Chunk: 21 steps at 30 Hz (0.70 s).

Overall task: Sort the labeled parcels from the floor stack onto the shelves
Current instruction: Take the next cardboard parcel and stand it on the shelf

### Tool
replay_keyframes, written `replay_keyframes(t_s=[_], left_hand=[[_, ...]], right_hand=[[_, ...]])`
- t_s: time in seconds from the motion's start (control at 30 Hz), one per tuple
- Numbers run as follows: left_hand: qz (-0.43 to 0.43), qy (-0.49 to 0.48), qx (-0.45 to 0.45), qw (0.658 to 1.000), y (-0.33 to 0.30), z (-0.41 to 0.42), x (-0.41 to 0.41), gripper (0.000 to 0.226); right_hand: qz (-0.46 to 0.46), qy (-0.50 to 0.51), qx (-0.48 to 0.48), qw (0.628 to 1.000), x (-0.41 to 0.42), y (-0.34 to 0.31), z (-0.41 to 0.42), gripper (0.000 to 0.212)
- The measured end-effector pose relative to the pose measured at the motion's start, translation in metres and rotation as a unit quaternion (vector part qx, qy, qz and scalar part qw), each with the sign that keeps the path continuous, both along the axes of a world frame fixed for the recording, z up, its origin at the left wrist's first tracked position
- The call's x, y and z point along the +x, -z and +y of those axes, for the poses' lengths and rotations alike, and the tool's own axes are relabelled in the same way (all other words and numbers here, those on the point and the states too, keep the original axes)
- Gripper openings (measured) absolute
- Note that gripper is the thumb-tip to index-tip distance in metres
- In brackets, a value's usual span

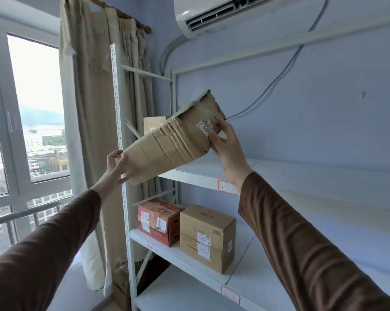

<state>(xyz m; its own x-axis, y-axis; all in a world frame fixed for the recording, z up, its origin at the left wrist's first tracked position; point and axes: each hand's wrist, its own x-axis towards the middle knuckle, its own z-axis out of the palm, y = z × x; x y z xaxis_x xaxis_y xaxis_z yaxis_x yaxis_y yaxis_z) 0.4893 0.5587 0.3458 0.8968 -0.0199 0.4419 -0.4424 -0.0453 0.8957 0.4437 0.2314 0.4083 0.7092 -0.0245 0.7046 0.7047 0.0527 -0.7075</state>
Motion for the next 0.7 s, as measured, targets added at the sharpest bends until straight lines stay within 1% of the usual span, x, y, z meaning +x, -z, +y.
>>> replay_keyframes(t_s=[0.1,0.17,0.23,0.3,0.37,0.4,0.43,0.53,0.57,0.6,0.63,0.7], left_hand=[[0.020,0.020,-0.057,0.998,0.002,0.005,0.026,0.094],[0.033,0.037,-0.104,0.993,0.007,0.008,0.043,0.089],[0.043,0.050,-0.153,0.986,0.013,0.008,0.059,0.086],[0.048,0.055,-0.186,0.980,0.016,0.005,0.074,0.072],[0.044,0.049,-0.188,0.980,0.018,-0.005,0.086,0.056],[0.041,0.042,-0.189,0.980,0.018,-0.012,0.090,0.052],[0.036,0.034,-0.191,0.980,0.018,-0.020,0.095,0.055],[0.012,0.021,-0.180,0.983,0.014,-0.043,0.109,0.082],[0.002,0.012,-0.169,0.986,0.011,-0.050,0.113,0.088],[-0.009,0.004,-0.157,0.987,0.008,-0.058,0.117,0.090],[-0.017,-0.003,-0.152,0.988,0.005,-0.066,0.122,0.087],[-0.033,-0.011,-0.161,0.986,0.000,-0.082,0.130,0.070]], right_hand=[[0.024,-0.010,0.002,1.000,0.019,0.010,0.005,0.063],[0.038,0.000,-0.012,0.999,0.030,0.015,0.004,0.064],[0.051,0.007,-0.021,0.998,0.045,0.019,-0.002,0.051],[0.084,-0.001,-0.013,0.996,0.057,0.023,-0.009,0.039],[0.114,-0.004,0.003,0.993,0.069,0.024,-0.017,0.025],[0.130,0.004,0.009,0.992,0.078,0.024,-0.022,0.025],[0.150,0.014,0.010,0.989,0.085,0.023,-0.025,0.031],[0.178,0.035,-0.003,0.983,0.113,0.018,-0.040,0.060],[0.177,0.037,-0.002,0.984,0.121,0.015,-0.045,0.066],[0.177,0.038,0.004,0.983,0.132,0.012,-0.051,0.067],[0.182,0.038,0.016,0.982,0.140,0.008,-0.056,0.062],[0.204,0.034,0.037,0.978,0.161,0.004,-0.071,0.055]])
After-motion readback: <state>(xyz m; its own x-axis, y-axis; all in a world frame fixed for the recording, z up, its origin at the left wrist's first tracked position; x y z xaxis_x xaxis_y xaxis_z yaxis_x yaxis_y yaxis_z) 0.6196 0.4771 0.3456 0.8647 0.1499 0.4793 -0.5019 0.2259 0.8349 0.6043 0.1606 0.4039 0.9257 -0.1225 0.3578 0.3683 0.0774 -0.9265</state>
